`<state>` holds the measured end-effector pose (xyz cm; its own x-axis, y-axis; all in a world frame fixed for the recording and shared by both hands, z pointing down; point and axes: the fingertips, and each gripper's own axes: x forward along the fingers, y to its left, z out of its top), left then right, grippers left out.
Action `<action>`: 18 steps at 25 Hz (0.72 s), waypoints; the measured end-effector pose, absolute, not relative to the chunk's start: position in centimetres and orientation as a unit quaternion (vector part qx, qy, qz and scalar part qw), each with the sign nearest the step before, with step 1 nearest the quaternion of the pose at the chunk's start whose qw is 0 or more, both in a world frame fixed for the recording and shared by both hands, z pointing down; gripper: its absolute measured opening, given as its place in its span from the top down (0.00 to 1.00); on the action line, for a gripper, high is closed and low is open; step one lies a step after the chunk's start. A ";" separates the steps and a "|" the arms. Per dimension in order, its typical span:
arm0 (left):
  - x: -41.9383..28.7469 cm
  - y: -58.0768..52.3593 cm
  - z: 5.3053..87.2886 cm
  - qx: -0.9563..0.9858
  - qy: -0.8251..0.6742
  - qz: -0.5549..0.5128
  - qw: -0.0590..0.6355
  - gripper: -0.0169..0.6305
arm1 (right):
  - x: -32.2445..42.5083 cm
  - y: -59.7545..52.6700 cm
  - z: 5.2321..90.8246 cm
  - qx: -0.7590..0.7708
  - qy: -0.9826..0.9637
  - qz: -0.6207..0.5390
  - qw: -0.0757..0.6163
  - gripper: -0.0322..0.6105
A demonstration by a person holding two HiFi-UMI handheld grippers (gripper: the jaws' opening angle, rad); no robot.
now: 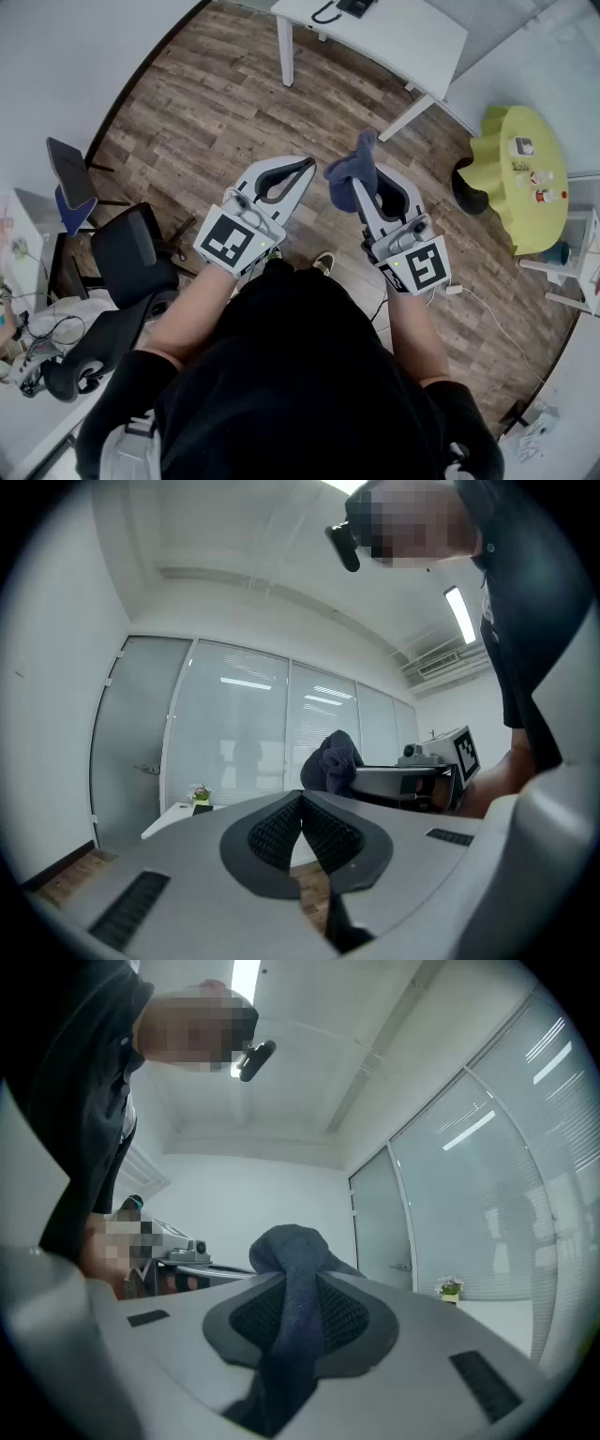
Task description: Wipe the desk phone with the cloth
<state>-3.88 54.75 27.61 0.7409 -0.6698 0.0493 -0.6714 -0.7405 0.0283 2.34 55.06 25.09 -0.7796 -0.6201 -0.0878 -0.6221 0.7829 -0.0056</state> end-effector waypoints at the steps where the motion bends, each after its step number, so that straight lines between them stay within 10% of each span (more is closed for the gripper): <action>1: -3.8 54.8 27.8 0.932 -0.361 0.020 0.023 0.96 | 2.5 55.1 25.1 -0.330 0.943 0.012 0.043 0.81; 18: -1.0 55.1 27.6 0.927 -0.375 0.010 0.025 0.96 | 6.1 55.2 24.8 -0.335 0.941 0.014 0.051 0.81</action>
